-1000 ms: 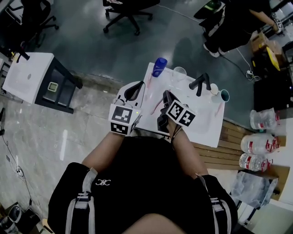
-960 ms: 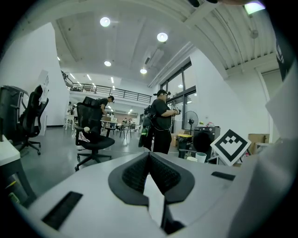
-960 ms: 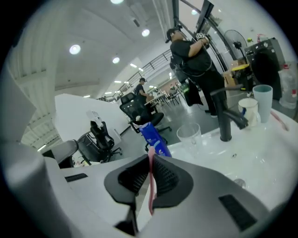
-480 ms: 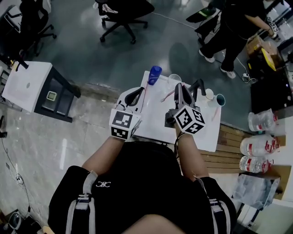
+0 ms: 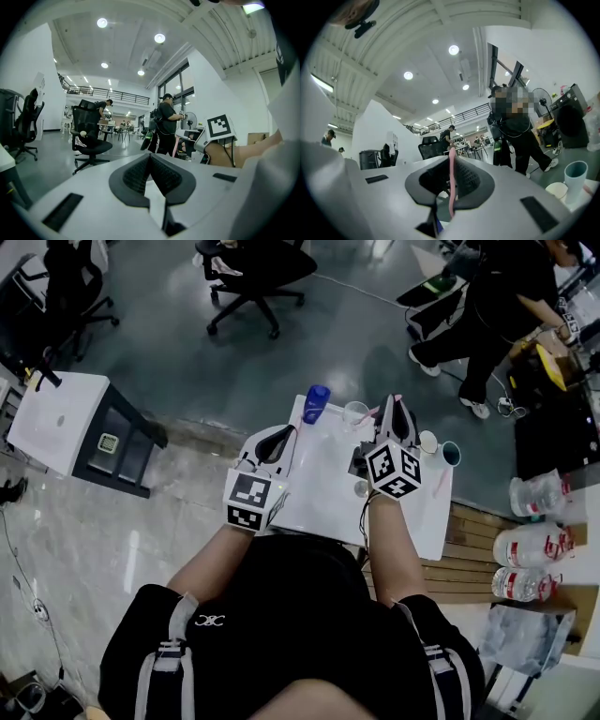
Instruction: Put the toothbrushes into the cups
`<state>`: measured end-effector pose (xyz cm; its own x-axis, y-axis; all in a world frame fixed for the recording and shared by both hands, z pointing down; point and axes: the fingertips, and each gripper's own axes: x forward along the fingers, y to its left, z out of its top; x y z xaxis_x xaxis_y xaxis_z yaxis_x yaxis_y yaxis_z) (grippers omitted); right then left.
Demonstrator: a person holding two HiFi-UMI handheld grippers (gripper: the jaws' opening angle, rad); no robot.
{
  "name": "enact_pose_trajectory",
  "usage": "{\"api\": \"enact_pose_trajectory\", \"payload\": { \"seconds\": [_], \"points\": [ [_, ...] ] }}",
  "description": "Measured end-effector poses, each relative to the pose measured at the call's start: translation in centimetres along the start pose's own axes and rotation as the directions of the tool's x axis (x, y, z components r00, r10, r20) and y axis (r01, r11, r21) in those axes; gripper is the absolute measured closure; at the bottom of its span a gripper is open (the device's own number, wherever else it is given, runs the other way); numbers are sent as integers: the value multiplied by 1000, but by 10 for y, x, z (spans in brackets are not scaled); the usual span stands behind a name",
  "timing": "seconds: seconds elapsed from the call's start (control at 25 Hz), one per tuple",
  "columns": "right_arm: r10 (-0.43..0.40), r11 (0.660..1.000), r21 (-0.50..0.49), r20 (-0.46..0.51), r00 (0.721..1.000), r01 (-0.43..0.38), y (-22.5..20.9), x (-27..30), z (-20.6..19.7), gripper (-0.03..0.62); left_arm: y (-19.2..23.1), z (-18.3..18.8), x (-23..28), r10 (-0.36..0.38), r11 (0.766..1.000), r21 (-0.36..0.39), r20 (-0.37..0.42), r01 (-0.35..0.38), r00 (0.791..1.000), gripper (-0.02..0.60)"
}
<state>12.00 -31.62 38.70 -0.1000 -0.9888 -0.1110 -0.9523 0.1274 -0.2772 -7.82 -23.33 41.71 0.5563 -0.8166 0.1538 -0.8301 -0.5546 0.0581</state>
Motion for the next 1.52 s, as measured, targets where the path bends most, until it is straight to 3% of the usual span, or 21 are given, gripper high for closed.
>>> {"api": "enact_pose_trajectory", "payload": {
  "seconds": [0.48,1.2,1.52],
  "points": [
    [-121,992,-54,-96,988,116,-45,41,-57,554,7,10,9,25,999,21,-8,-25,1000,568],
    [-193,980,-97,-247,949,174,-67,38,-120,554,7,6,10,43,999,32,-31,-42,999,568],
    [-179,982,-115,-289,940,152,-64,32,-135,556,4,3,6,41,999,29,-34,-40,999,568]
  ]
}}
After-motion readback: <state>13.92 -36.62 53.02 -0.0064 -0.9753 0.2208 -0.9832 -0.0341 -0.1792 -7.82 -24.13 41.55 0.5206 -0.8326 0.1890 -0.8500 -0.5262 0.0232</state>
